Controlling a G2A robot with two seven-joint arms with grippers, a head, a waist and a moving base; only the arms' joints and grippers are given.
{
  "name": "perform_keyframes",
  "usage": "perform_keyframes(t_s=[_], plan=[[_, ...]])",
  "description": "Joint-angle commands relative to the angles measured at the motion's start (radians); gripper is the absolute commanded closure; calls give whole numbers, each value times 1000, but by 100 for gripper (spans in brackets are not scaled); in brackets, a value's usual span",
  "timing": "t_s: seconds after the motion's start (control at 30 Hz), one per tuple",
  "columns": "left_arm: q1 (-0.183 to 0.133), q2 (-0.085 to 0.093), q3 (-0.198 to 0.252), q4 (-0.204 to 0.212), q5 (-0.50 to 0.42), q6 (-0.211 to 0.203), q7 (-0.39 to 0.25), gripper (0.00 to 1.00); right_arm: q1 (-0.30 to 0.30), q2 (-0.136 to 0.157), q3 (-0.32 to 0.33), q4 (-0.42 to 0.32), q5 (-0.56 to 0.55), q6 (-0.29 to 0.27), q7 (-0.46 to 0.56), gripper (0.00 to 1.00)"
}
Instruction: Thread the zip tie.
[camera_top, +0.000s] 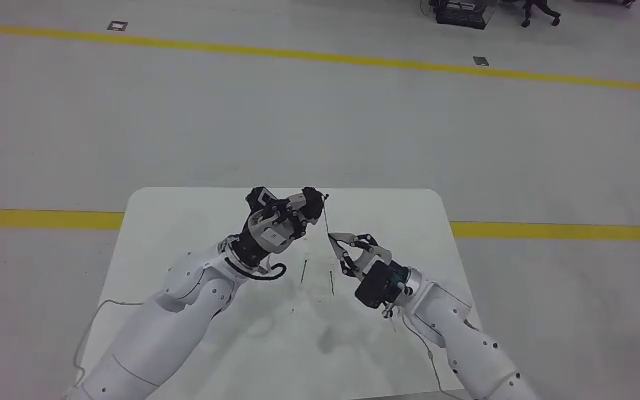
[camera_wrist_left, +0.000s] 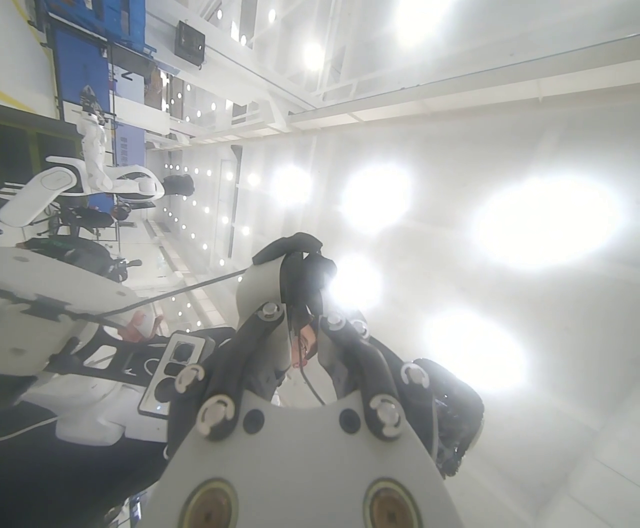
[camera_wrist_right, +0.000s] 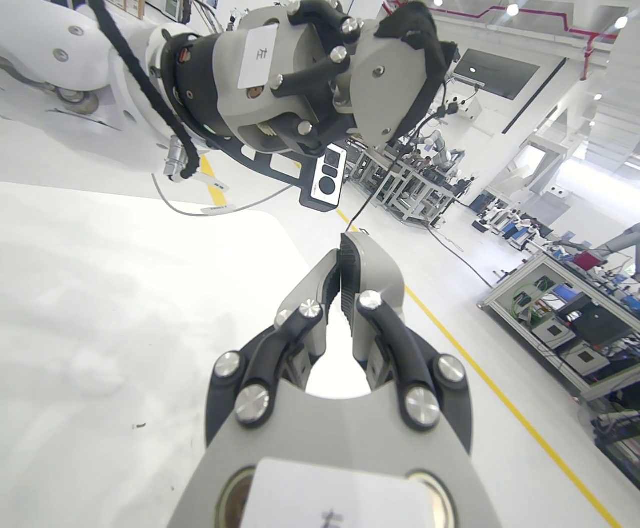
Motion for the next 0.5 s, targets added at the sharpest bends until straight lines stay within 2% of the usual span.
perform_keyframes(t_s=[0.0, 0.1, 0.13, 0.17, 0.2, 0.47], plan=[[1, -1, 0, 2, 2, 0, 0, 100, 0, 0, -1, 1, 0, 0, -2, 100], [3, -1, -1, 6, 6, 1, 0, 100, -1, 0, -1, 3, 0, 2, -7, 100], [3, -1, -1, 7, 7, 1, -1, 100, -1, -1, -1, 2, 0, 5, -10, 87], [4, -1, -2, 10, 10, 1, 0, 100, -3, -2, 0, 1, 0, 10, -13, 16], [5, -1, -2, 11, 15, 1, 0, 100, -6, -3, 1, 1, 2, 16, -16, 0], [10, 3, -8, 20, 119, -21, 20, 100, -31, -10, 34, 0, 64, 28, -66, 0]])
